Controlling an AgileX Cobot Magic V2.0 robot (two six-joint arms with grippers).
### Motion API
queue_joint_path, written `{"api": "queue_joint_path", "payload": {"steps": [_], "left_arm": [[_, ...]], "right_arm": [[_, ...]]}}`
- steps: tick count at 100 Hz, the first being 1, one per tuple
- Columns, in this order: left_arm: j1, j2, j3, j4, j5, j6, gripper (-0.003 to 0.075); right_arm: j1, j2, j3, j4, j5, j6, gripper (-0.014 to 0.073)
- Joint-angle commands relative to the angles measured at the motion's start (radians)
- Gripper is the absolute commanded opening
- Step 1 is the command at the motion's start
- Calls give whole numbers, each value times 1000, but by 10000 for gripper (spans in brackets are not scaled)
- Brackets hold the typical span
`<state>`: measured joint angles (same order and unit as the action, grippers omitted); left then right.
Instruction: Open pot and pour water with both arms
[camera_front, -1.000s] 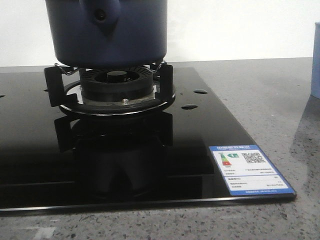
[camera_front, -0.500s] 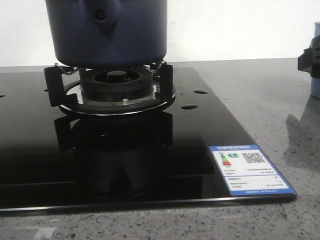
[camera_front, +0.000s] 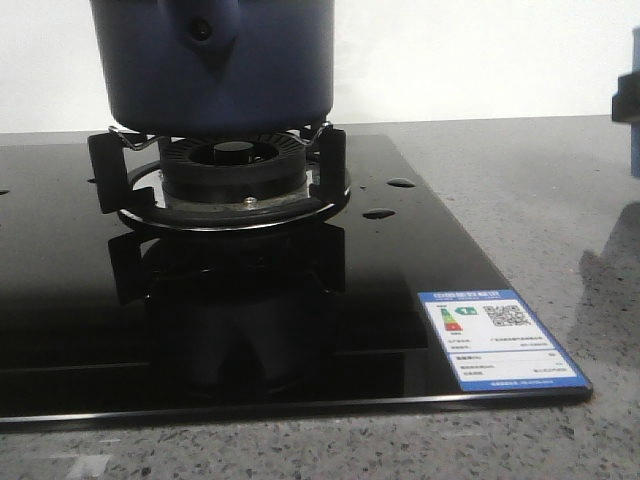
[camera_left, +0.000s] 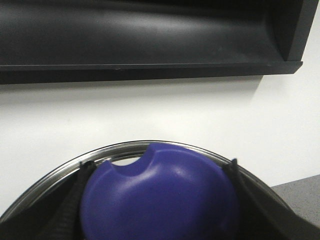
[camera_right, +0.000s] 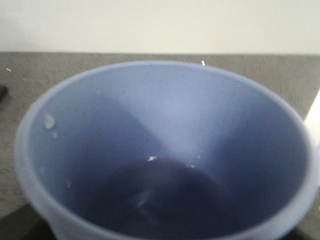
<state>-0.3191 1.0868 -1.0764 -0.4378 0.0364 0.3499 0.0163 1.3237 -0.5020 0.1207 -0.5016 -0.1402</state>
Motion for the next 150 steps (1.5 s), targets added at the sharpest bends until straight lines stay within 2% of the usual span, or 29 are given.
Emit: {"api": "queue_joint_path", "payload": {"steps": [1,20,39,78,111,150], "left_arm": [[2,-29,-38,0,-99,0,386],[2,-29,-38,0,-99,0,386],[2,-29,-38,0,-99,0,386],[2,-29,-38,0,-99,0,386],[2,-27,-38,0,-99,0,386],[2,-27,-38,0,-99,0,386]], "right_arm": [[20,-100,-66,-59,-33,-6,318],[110,-178,-229,-175,239,-6,318],[214,-165,-402,-238,432,-6,318],[419,-18,-689,-459,629,-6,318],[533,129,-906,-758,831,-8,318],[590,201,-929,-1085,851,-8,318]]}}
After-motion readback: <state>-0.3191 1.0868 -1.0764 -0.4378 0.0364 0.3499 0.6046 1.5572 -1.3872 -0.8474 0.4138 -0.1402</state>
